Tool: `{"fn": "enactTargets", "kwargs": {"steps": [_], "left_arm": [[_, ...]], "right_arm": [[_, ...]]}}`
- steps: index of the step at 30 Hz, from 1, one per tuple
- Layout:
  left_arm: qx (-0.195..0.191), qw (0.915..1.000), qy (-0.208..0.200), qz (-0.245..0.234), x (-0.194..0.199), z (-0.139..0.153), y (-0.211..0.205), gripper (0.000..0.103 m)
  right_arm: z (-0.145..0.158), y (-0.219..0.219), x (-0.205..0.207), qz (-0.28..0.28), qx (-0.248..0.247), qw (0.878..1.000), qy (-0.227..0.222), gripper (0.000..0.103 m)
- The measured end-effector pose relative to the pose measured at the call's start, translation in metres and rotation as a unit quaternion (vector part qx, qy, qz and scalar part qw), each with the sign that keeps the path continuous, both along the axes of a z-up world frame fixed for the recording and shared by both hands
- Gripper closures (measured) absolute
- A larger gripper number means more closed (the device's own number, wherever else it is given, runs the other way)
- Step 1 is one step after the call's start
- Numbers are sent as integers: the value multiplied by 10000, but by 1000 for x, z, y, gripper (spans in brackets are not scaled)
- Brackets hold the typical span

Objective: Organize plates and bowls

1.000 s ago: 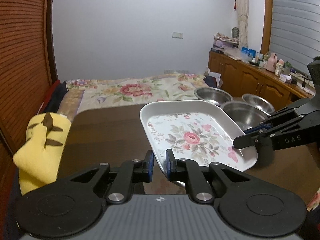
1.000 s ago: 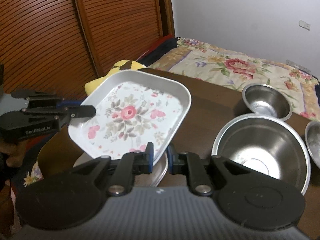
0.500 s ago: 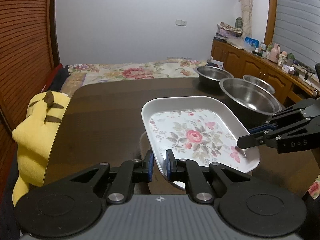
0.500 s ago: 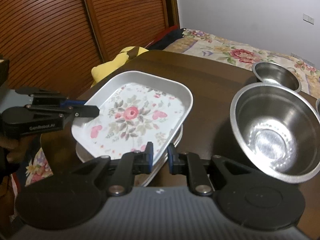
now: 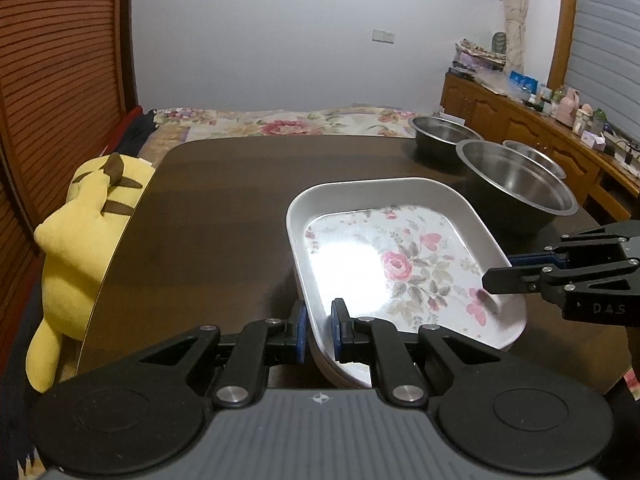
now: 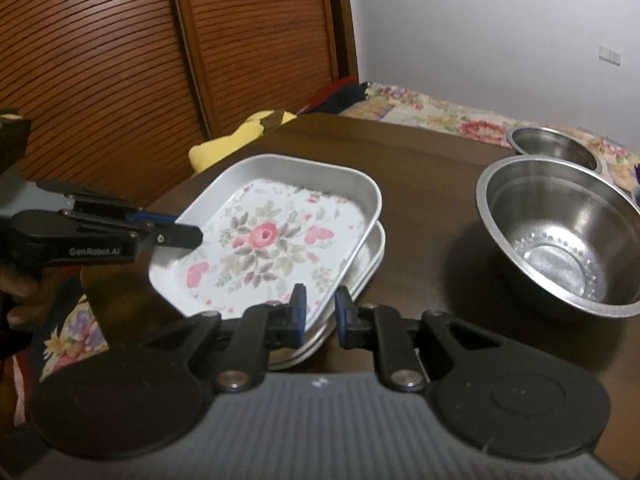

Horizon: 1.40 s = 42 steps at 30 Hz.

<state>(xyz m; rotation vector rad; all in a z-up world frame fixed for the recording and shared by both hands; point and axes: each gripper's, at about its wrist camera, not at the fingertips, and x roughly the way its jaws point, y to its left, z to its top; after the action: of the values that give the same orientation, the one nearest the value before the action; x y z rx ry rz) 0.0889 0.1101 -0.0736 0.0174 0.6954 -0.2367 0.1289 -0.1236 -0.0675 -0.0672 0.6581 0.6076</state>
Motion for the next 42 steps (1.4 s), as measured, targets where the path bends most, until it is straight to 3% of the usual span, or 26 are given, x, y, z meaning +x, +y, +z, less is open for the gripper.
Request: {"fn": "enactTargets", "kwargs": {"steps": [11, 17, 31, 36, 40, 42], "left_arm": [[110, 9999, 11, 24, 2, -4, -5, 90], [95, 9999, -14, 70, 2, -7, -3, 90], [87, 9999, -32, 106, 4, -9, -3, 90], [36, 9999, -105, 104, 3, -5, -4, 70], [32, 9997, -252, 64, 4, 5, -7, 62], [0, 9993, -366, 35, 6, 11, -10, 47]], "right_arm": [[-9, -7, -12, -326, 379, 9982, -334, 85], [-13, -2, -19, -392, 236, 9976, -527, 85], [-16, -8, -22, -394, 464, 9969, -490, 83], [-12, -11, -24, -461, 537, 9958, -582, 83], [-2, -21, -26, -572, 605, 9936, -759, 83], [5, -28, -26, -665, 602, 9919, -894, 83]]}}
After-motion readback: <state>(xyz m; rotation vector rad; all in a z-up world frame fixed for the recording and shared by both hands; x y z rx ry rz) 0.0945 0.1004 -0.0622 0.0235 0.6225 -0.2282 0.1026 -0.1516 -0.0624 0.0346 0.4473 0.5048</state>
